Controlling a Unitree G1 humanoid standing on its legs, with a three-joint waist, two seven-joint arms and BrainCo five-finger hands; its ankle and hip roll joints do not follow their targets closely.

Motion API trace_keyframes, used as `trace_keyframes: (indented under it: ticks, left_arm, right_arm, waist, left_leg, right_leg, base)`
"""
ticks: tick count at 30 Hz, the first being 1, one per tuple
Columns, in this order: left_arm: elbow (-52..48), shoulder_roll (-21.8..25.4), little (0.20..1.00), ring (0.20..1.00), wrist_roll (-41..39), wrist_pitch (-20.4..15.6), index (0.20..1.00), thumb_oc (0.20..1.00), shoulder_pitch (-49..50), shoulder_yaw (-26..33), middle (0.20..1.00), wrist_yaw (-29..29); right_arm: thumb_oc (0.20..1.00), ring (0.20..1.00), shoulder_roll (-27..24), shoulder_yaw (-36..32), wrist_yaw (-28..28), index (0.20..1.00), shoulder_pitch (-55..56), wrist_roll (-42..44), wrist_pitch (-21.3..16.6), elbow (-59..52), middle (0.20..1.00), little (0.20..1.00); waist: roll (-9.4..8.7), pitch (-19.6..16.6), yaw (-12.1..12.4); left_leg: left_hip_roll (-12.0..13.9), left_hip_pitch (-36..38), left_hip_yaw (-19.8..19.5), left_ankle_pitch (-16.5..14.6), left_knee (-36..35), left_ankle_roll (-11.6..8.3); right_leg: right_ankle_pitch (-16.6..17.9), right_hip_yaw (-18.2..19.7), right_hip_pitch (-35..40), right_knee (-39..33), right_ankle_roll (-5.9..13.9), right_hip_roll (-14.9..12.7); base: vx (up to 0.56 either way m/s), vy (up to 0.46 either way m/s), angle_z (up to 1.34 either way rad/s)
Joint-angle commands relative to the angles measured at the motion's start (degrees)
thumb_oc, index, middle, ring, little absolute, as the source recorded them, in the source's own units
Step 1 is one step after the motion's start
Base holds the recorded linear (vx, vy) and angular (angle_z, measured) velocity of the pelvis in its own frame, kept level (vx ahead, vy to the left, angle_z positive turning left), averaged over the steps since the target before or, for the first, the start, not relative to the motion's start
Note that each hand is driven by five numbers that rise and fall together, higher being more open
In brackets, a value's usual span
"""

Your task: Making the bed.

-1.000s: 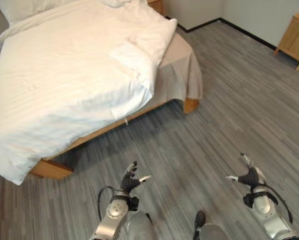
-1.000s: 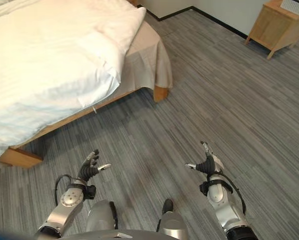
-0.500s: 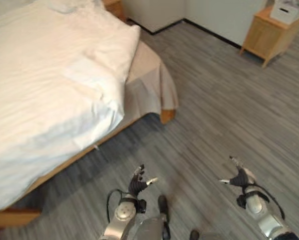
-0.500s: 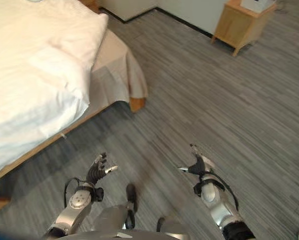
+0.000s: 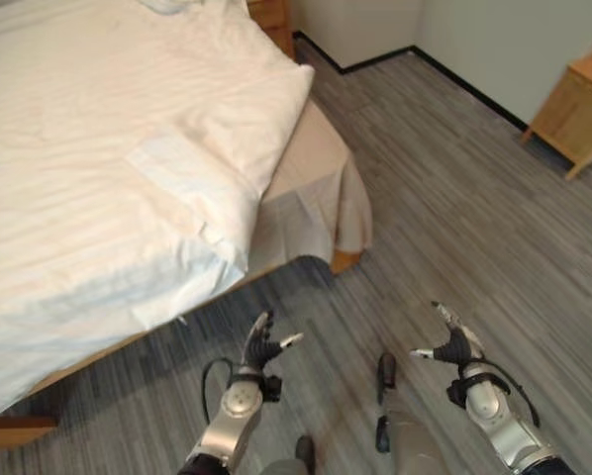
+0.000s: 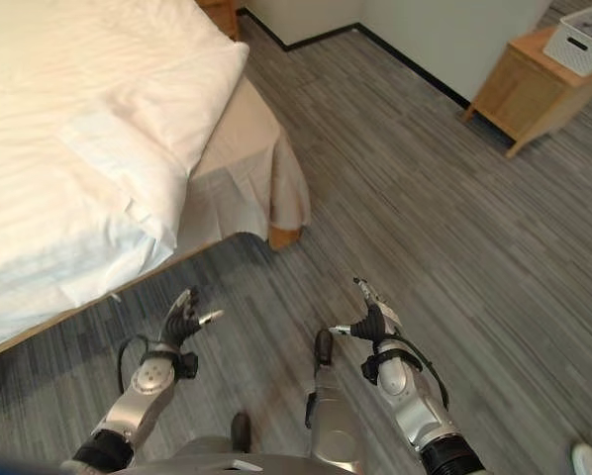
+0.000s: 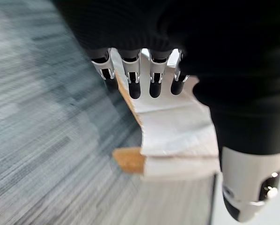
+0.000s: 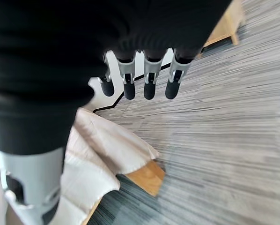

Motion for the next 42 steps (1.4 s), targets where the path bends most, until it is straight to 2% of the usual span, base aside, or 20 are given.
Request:
trace_keyframes:
  ticks: [1,3,5,8,10,12,14,15,16,18,19,20,22,24,26,30,32,36,38,42]
  left_arm:
    - [-5.05,0.37,1.000,1.000,-0.52,-2.88,1.000,1.000,0.47,1.00,1.000,0.33]
    - [-5.04,-0.37,1.000,1.000,-2.14,-3.06,1.000,1.000,0.36,1.12,1.000,0.57]
    - [-6.03,-0.27,1.000,1.000,-3.50,-3.08,1.000,1.000,0.52,1.10,1.000,0.20]
    - [-6.79,0.48,1.000,1.000,-3.23,-2.69,1.000,1.000,0.46,1.09,1.000,0.06]
    - [-6.58,0.16,1.000,1.000,-3.92,-2.36,1.000,1.000,0.42,0.86,1.000,-0.48]
    - [-7.16,0.03,1.000,1.000,-3.55,-2.20,1.000,1.000,1.46,0.84,1.000,-0.88]
    - [-7.74,0.07,1.000,1.000,-3.27,-2.06,1.000,1.000,1.97,0.94,1.000,-1.23]
    - [-8.27,-0.23,1.000,1.000,-3.72,-2.21,1.000,1.000,2.53,1.38,1.000,-1.47]
    - [-8.68,-0.36,1.000,1.000,-4.08,-2.19,1.000,1.000,2.69,1.41,1.000,-1.32]
    - [-9.85,-0.52,1.000,1.000,-4.23,-2.29,1.000,1.000,3.71,2.35,1.000,-0.98]
    - [-11.91,-0.51,1.000,1.000,-5.02,-2.35,1.000,1.000,4.67,2.86,1.000,-0.72]
    - [-11.99,-0.46,1.000,1.000,-5.04,-2.31,1.000,1.000,4.72,2.86,1.000,-0.72]
    - [-14.50,0.80,1.000,1.000,-4.81,-2.50,1.000,1.000,4.32,4.35,1.000,0.54]
    - [-16.96,2.27,1.000,1.000,-4.13,-3.06,1.000,1.000,3.31,5.94,1.000,3.14]
    - [-17.72,3.02,1.000,1.000,-3.31,-4.12,1.000,1.000,1.83,8.38,1.000,6.70]
    - [-18.22,2.66,1.000,1.000,-5.04,-6.29,1.000,1.000,0.98,13.99,1.000,11.85]
    - [-18.86,3.02,1.000,1.000,-4.73,-7.75,1.000,1.000,0.49,18.19,1.000,14.26]
    - [-18.45,3.87,1.000,1.000,-3.54,-8.49,1.000,1.000,-0.19,20.18,1.000,16.27]
    - [-18.50,4.34,1.000,1.000,-1.13,-9.27,1.000,1.000,-2.03,23.88,1.000,19.06]
    - [-21.62,5.70,1.000,1.000,0.61,-10.72,1.000,1.000,-3.22,29.92,1.000,23.76]
  right_arm:
    - [1.000,1.000,-1.84,-0.51,-0.60,1.000,-1.60,-1.47,-1.69,-3.43,1.000,1.000]
    - [1.000,1.000,-2.92,-0.71,-1.22,1.000,-2.81,-1.11,-1.99,-3.11,1.000,1.000]
    - [1.000,1.000,-4.08,-1.01,-1.84,1.000,-3.95,-0.51,-2.23,-4.11,1.000,1.000]
    - [1.000,1.000,-5.38,-1.94,-2.47,1.000,-4.27,0.27,-1.89,-4.55,1.000,1.000]
    - [1.000,1.000,-5.52,-1.95,-2.40,1.000,-4.27,0.49,-1.09,-3.85,1.000,1.000]
    - [1.000,1.000,-5.46,-1.99,-2.19,1.000,-3.44,0.88,-0.95,-3.66,1.000,1.000]
    - [1.000,1.000,-5.50,-2.14,-2.04,1.000,-3.04,0.91,-0.99,-3.39,1.000,1.000]
    - [1.000,1.000,-5.37,-2.26,-2.09,1.000,-2.62,0.75,-0.54,-2.58,1.000,1.000]
    - [1.000,1.000,-5.34,-2.21,-2.32,1.000,-2.50,0.56,-0.41,-2.10,1.000,1.000]
    - [1.000,1.000,-5.17,-2.42,-1.92,1.000,-2.27,-0.17,-0.19,-2.32,1.000,1.000]
    - [1.000,1.000,-4.54,-3.02,-2.06,1.000,-1.00,-1.32,-0.20,-2.42,1.000,1.000]
    - [1.000,1.000,-4.51,-3.04,-2.06,1.000,-0.96,-1.35,-0.20,-2.45,1.000,1.000]
    - [1.000,1.000,-3.58,-3.83,-2.39,1.000,0.29,-2.62,0.22,-2.02,1.000,1.000]
    - [1.000,1.000,-3.06,-4.42,-3.33,1.000,0.74,-2.97,0.56,-1.83,1.000,1.000]
    - [1.000,1.000,-2.10,-5.99,-4.75,1.000,1.40,-2.09,0.58,-1.88,1.000,1.000]
    - [1.000,1.000,-1.07,-10.22,-7.72,1.000,2.17,-0.76,0.52,-1.49,1.000,1.000]
    - [1.000,1.000,-0.74,-12.94,-8.69,1.000,3.69,-0.05,0.40,-1.94,1.000,1.000]
    - [1.000,1.000,0.29,-13.59,-8.14,1.000,6.11,1.92,-0.16,-2.24,1.000,1.000]
    - [1.000,1.000,0.22,-13.10,-7.74,1.000,6.45,0.04,-0.48,-2.49,1.000,1.000]
    - [1.000,1.000,-0.86,-13.91,-6.49,1.000,8.97,-0.18,-1.95,-4.00,1.000,1.000]
  waist:
    - [0.29,-0.18,-0.15]
    - [1.43,0.65,0.51]
    - [0.52,1.74,1.20]
    - [-0.87,2.62,2.47]
    - [-0.80,2.55,3.31]
    - [-0.22,2.03,4.14]
    - [0.28,1.52,4.47]
    - [1.65,0.90,5.28]
    - [1.41,1.17,5.49]
    - [1.35,0.20,6.13]
    - [0.47,-1.11,6.65]
    - [0.52,-1.21,6.78]
    - [-0.97,-1.72,6.93]
    - [-1.35,-0.55,5.94]
    - [-1.09,-0.05,5.32]
    - [-1.80,0.76,4.32]
    - [-2.97,0.68,2.86]
    - [-4.09,-0.04,2.03]
    - [-4.59,-1.69,2.27]
    - [-3.36,-3.91,1.60]
  left_leg:
    - [-2.33,3.60,3.33,-2.34,5.88,-3.40]
    - [-1.87,-1.20,3.60,0.99,18.81,-5.48]
    - [-1.28,-8.29,4.55,8.57,33.57,-7.57]
    - [2.59,-15.09,12.24,8.91,42.85,-7.13]
    - [4.48,-18.69,17.23,7.54,38.34,-6.42]
    - [2.68,-20.47,20.39,6.14,28.11,-4.73]
    - [1.57,-20.56,21.69,7.44,22.43,-4.65]
    - [2.92,-22.22,24.89,12.55,14.39,-5.95]
    - [2.87,-21.19,26.42,14.33,11.01,-6.38]
    - [2.96,-20.34,26.55,14.54,8.89,-5.39]
    - [1.09,-17.91,25.18,14.77,6.18,-3.67]
    - [1.19,-17.97,25.30,15.00,6.01,-3.63]
    - [-0.23,-14.08,25.84,13.67,2.53,-2.20]
    - [-0.42,-11.04,24.95,12.02,1.44,-1.09]
    - [0.60,-9.99,24.12,11.26,0.66,-0.78]
    - [0.90,-8.95,21.96,9.93,0.66,-2.15]
    - [0.47,-8.32,19.17,8.85,0.65,-3.41]
    - [0.46,-7.27,17.52,7.22,0.65,-4.35]
    - [0.31,-6.04,17.41,6.88,0.65,-4.89]
    - [1.23,-5.36,17.31,6.85,0.65,-5.51]
  right_leg:
    - [2.15,0.38,3.93,-1.71,0.14,-1.86]
    - [0.18,-0.64,8.01,-1.19,-2.10,-1.36]
    - [-1.45,-2.49,11.77,-2.14,-4.73,-2.15]
    - [-5.07,-3.93,16.95,-3.42,-6.14,-2.32]
    - [-7.10,-5.17,19.42,-3.43,-5.85,-2.56]
    - [-8.62,-5.63,21.46,-3.43,-5.11,-2.20]
    - [-9.48,-5.67,22.12,-3.43,-4.75,-1.68]
    - [-11.71,-6.23,24.81,-3.43,-4.42,-0.11]
    - [-12.61,-6.89,26.35,-3.43,-4.12,-0.38]
    - [-13.43,-7.41,28.93,-3.43,-3.64,-0.05]
    - [-14.03,-7.68,30.02,0.77,-3.17,-0.49]
    - [-13.96,-7.54,29.76,0.91,-3.20,-0.43]
    - [-14.00,-8.51,27.31,10.92,-1.09,-2.13]
    - [-8.87,-7.65,19.64,24.23,1.98,-4.62]
    - [-6.53,-6.19,12.79,32.08,2.24,-5.69]
    - [-9.16,-5.22,9.91,23.01,0.36,-8.81]
    - [-6.06,0.41,9.51,7.70,0.73,-7.49]
    - [-2.79,3.85,10.26,-0.07,1.66,-8.19]
    - [-0.95,2.34,12.92,-2.13,2.99,-9.48]
    - [-1.15,1.14,15.08,-3.26,2.51,-8.63]
  base:
    - [0.32,-0.204,0.63]
    - [0.22,-0.215,0.48]
    - [0.20,-0.260,0.56]
    - [0.29,-0.247,0.07]
    - [0.34,-0.081,0.28]
    - [0.37,0.049,0.15]
    - [0.30,0.069,-0.01]
    - [0.41,0.079,-0.14]
    - [0.51,0.089,-0.08]
    - [0.46,0.071,0.04]
    - [0.41,0.078,-0.02]
    - [0.36,0.065,-0.07]
    - [0.19,0.070,0.13]
    - [0.16,0.065,0.16]
    - [0.17,-0.036,0.24]
    - [0.17,-0.121,0.82]
    - [0.25,-0.247,0.49]
    - [0.17,-0.158,0.76]
    - [0.26,-0.188,0.67]
    - [0.17,-0.086,0.18]
